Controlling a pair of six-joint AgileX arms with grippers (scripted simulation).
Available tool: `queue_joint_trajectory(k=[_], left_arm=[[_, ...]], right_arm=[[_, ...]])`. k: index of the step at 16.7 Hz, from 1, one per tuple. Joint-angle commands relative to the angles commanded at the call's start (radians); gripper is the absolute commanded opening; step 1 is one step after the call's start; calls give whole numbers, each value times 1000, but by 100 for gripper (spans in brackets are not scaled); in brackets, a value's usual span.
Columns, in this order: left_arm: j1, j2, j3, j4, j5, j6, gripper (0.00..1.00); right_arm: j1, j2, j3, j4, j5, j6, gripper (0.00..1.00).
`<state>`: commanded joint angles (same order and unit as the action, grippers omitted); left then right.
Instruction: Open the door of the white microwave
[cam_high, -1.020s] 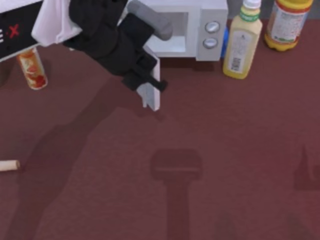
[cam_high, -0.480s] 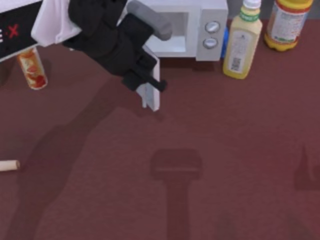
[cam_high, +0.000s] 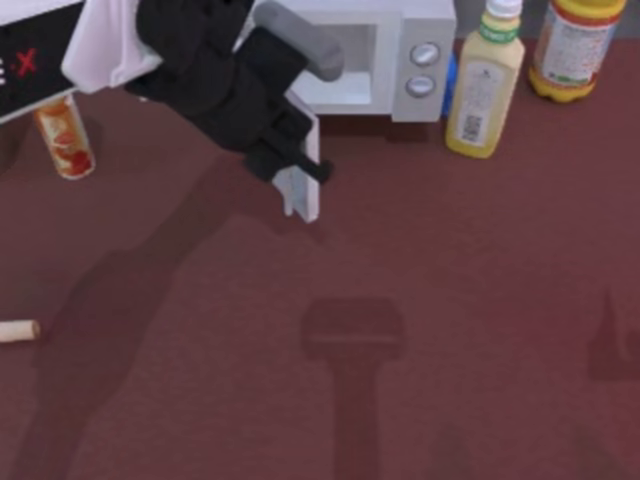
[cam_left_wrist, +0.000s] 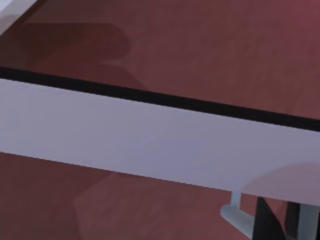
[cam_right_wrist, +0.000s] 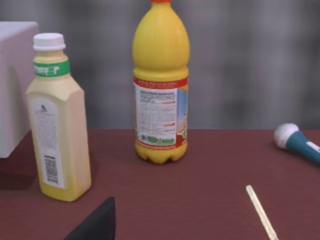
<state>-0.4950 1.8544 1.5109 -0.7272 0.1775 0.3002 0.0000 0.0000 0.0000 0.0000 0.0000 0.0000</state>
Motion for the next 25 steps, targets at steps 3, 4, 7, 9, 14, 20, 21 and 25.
queue_joint_trajectory(k=[3,4,7,9,14,20,21,25], left_arm=[[21,-11,-10,-9,26,55,0],[32,-16,-16,-15,38,81,0],[62,-33,-34,-29,75,158,0],[71,-38,-39,-33,86,179,0],[71,-38,-39,-33,86,179,0],[71,-38,-39,-33,86,179,0],[71,-38,-39,-33,86,179,0],[71,-38,-39,-33,86,179,0]], right_arm=[[0,0,0,0,0,0,100],[0,0,0,0,0,0,100],[0,0,0,0,0,0,100],[0,0,0,0,0,0,100],[0,0,0,0,0,0,100],[0,0,0,0,0,0,100],[0,0,0,0,0,0,100],[0,0,0,0,0,0,100]])
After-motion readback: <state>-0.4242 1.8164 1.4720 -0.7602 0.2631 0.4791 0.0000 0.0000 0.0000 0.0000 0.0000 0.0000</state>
